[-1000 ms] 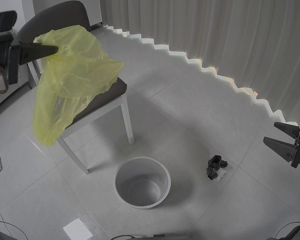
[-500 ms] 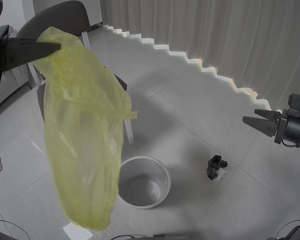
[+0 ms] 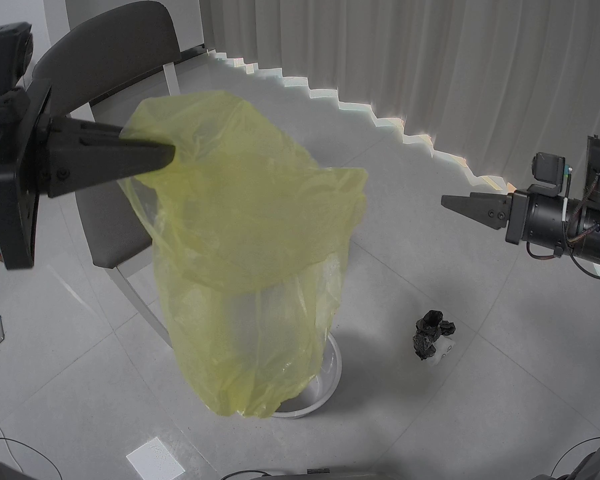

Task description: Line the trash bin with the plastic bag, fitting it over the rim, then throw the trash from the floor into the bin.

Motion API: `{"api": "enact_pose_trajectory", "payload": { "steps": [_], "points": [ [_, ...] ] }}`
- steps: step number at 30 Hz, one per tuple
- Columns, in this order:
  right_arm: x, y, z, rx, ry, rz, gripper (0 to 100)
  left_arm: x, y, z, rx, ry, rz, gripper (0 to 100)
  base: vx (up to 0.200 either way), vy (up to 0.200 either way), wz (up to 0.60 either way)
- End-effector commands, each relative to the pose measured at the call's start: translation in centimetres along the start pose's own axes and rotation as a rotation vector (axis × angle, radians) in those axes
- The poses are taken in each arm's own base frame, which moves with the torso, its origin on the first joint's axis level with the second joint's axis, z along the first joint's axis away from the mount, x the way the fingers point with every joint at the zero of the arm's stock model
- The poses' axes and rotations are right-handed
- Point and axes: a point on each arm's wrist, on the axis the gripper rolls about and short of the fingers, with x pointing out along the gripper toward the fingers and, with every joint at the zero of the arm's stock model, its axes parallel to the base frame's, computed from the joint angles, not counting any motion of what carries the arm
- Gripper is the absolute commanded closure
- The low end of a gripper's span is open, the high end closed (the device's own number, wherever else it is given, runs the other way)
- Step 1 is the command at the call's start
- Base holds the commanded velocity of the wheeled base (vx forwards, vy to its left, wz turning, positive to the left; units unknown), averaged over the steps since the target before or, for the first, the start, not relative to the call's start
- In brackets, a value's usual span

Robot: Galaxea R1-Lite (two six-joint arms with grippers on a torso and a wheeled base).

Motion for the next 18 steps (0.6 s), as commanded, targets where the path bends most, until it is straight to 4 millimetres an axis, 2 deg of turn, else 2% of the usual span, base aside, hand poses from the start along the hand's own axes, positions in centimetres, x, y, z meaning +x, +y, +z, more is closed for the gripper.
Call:
{"api": "enact_pose_trajectory", "payload": {
  "steps": [1, 6, 10, 12, 16, 18],
  "points": [
    [3.2, -1.0, 0.7, -0.002, 0.001, -0.01, 0, 0.6, -0.8, 0.2, 0.003, -0.001, -0.05, 100, 0.0, 0.0, 0.0],
    [5.5, -1.4, 2.6, -0.023, -0.044, -0.008, 0, 1.0, -1.1, -0.1, 0.002, 0.011, -0.067, 100, 0.0, 0.0, 0.0],
    [6.6, -1.5, 3.4, -0.033, -0.061, 0.003, 0, 0.9, -1.1, -0.2, 0.002, 0.012, -0.066, 100, 0.0, 0.0, 0.0],
    [6.8, -1.4, 3.0, -0.029, -0.049, 0.007, 0, 0.9, -1.1, -0.1, 0.003, 0.009, -0.065, 100, 0.0, 0.0, 0.0],
    [6.5, -1.3, 0.1, -0.003, 0.042, 0.002, 0, 0.8, -1.0, 0.0, 0.006, -0.004, -0.056, 100, 0.0, 0.0, 0.0],
    [5.8, -1.2, -1.0, 0.008, 0.073, -0.001, 0, 0.8, -1.0, 0.1, 0.009, -0.009, -0.053, 100, 0.0, 0.0, 0.0]
  ]
}}
